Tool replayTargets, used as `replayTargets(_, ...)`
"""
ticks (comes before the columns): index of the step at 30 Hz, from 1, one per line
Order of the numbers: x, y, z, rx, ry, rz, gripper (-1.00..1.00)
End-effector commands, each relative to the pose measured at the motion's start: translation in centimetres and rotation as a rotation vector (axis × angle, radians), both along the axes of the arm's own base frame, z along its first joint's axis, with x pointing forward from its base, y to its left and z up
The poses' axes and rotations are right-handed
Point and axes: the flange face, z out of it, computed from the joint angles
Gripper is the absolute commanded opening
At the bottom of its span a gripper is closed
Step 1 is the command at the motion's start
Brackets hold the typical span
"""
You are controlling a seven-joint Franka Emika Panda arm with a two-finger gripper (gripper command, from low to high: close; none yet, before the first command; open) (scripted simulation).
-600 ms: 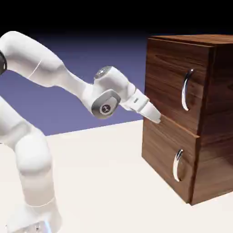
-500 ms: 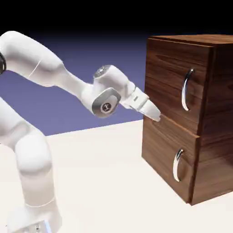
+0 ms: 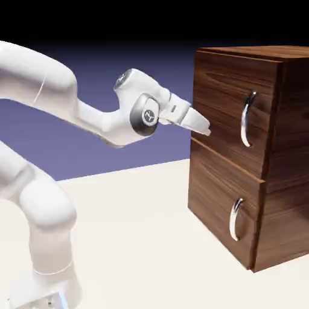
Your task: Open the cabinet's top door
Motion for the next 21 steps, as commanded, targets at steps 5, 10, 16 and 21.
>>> replayTargets(5, -0.5, -0.1, 1.1, -0.005, -0.058, -0.001, 1.00)
replayTargets(10, -0.9, -0.6, 1.8, -0.006, -0.119, -0.005, 1.00)
replayTargets(16, -1.1, -1.7, 2.3, -0.001, -0.195, -0.013, 1.00)
replayTargets(21, -1.2, -2.9, 2.3, 0.008, -0.261, -0.020, 1.00)
